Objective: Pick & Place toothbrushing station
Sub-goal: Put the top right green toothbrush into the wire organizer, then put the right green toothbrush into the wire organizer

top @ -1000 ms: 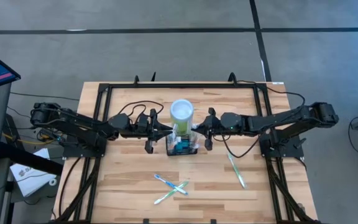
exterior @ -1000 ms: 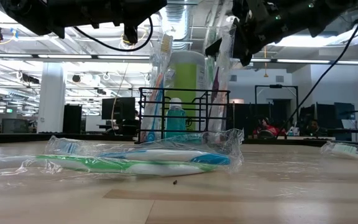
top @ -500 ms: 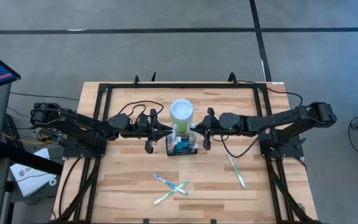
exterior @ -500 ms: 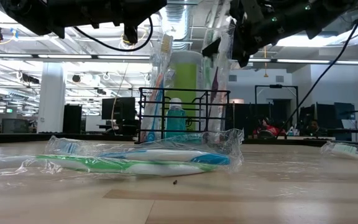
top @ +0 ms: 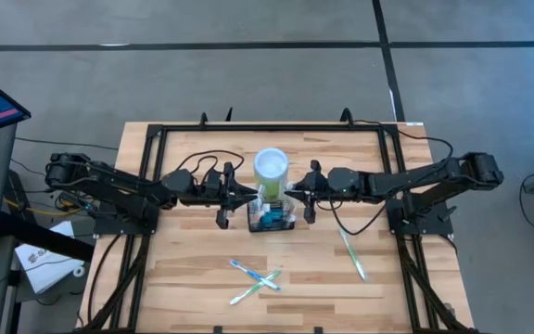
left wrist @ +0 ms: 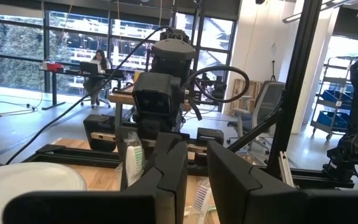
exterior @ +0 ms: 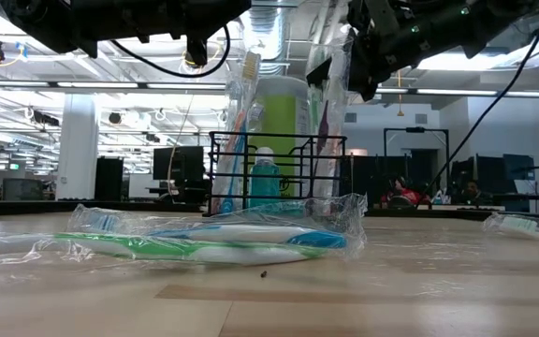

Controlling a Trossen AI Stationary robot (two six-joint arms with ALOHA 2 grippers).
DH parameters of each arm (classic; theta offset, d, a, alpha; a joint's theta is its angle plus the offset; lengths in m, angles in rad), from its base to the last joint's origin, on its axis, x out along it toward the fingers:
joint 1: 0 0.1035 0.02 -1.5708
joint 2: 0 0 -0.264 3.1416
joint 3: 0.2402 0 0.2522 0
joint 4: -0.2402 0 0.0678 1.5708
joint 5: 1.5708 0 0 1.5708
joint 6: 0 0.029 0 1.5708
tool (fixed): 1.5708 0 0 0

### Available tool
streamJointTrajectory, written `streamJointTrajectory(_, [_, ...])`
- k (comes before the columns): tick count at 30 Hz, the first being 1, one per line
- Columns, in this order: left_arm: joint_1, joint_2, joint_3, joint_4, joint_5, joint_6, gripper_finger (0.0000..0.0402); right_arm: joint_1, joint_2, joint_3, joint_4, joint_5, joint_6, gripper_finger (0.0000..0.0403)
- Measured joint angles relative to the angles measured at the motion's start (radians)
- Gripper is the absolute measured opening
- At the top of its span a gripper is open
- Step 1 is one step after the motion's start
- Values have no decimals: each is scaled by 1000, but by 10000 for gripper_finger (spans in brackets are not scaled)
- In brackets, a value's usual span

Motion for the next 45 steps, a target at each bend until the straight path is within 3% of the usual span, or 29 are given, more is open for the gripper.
streamJointTrajectory(18, [0,0,0,0,0,0,58,14,1,100,-151,-4,-94,107])
streamJointTrajectory(28, [0,0,0,0,0,0,54,14,-73,120,-208,-3,-118,119])
streamJointTrajectory(38, [0,0,0,0,0,0,54,13,-56,118,-221,-1,-121,96])
streamJointTrajectory(45, [0,0,0,0,0,0,54,21,-45,120,-214,3,-120,51])
